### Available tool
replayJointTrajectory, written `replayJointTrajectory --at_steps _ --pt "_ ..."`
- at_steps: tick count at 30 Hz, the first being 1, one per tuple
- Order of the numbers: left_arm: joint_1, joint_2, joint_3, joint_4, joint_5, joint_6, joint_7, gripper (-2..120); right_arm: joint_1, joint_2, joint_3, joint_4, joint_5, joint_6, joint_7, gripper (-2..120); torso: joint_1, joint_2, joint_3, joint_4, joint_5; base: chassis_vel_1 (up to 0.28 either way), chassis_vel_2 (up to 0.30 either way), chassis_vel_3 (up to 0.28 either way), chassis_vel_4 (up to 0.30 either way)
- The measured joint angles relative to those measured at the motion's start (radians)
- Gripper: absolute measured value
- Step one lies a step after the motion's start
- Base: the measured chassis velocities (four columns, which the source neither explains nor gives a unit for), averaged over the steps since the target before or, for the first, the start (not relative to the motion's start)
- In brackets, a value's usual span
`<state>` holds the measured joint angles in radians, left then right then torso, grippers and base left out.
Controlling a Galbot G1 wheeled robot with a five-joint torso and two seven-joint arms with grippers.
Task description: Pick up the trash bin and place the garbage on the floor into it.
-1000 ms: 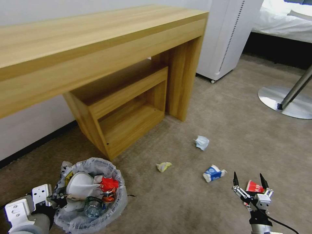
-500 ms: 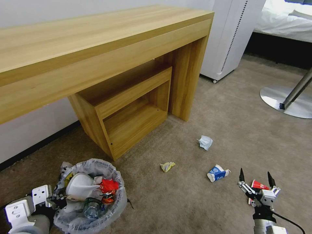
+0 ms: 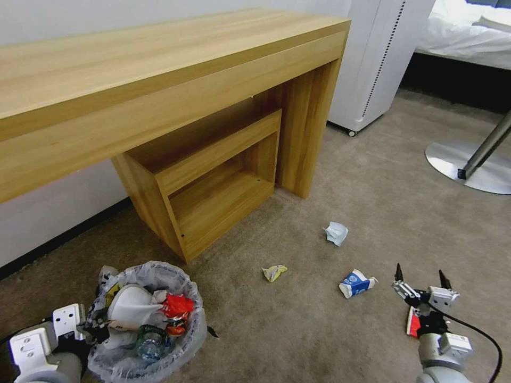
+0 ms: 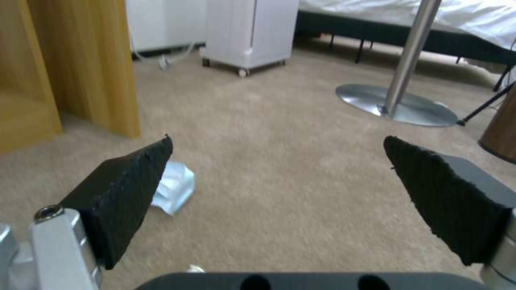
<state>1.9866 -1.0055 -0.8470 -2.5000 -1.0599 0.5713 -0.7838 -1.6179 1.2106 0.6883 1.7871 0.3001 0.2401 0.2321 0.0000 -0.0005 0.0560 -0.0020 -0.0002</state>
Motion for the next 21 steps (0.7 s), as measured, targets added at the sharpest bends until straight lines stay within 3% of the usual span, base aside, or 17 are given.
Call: replayJointTrajectory --at_steps 3,5,8,9,11,16,21 --pt "0.000 0.004 0.006 0.000 0.003 0.000 0.000 0 -0.005 -0.103 -0.015 0.005 0.025 -0.061 0.068 100 0.000 0.000 0.000 -0.0001 -0.0001 0.000 0.000 0.000 0.000" --pt "0.000 0.005 0.008 0.000 0.005 0.000 0.000 0 -0.003 -0.132 -0.016 0.006 0.034 -0.092 0.105 100 0.000 0.000 0.000 -0.0001 -0.0003 0.000 0.000 0.000 0.000" --pt "-0.003 0.012 0.013 0.000 0.008 0.001 -0.001 0 0.018 -0.211 -0.026 -0.005 0.114 -0.292 0.281 100 0.000 0.000 0.000 -0.0001 -0.0003 0.000 0.000 0.000 0.000" --pt "-0.003 0.012 0.013 0.000 0.008 0.001 -0.001 0 0.018 -0.211 -0.026 -0.005 0.114 -0.292 0.281 100 0.000 0.000 0.000 -0.0001 -0.0003 0.000 0.000 0.000 0.000" --pt "-0.006 0.014 0.017 0.000 0.009 0.001 -0.001 0 0.040 -0.239 -0.052 -0.023 0.190 -0.396 0.375 100 0.000 0.000 0.000 -0.0002 0.0003 0.000 0.000 0.000 0.000" --pt "-0.008 0.016 0.029 0.000 0.015 0.001 -0.001 0 0.115 -0.272 -0.068 -0.080 0.325 -0.534 0.417 100 0.000 0.000 0.000 -0.0001 0.0001 0.000 0.000 0.000 0.000" --pt "-0.008 0.018 0.040 0.000 0.028 0.003 -0.001 0 0.156 -0.303 -0.073 -0.151 0.343 -0.575 0.374 100 0.000 0.000 0.000 0.0001 0.0000 0.000 0.000 0.000 0.000"
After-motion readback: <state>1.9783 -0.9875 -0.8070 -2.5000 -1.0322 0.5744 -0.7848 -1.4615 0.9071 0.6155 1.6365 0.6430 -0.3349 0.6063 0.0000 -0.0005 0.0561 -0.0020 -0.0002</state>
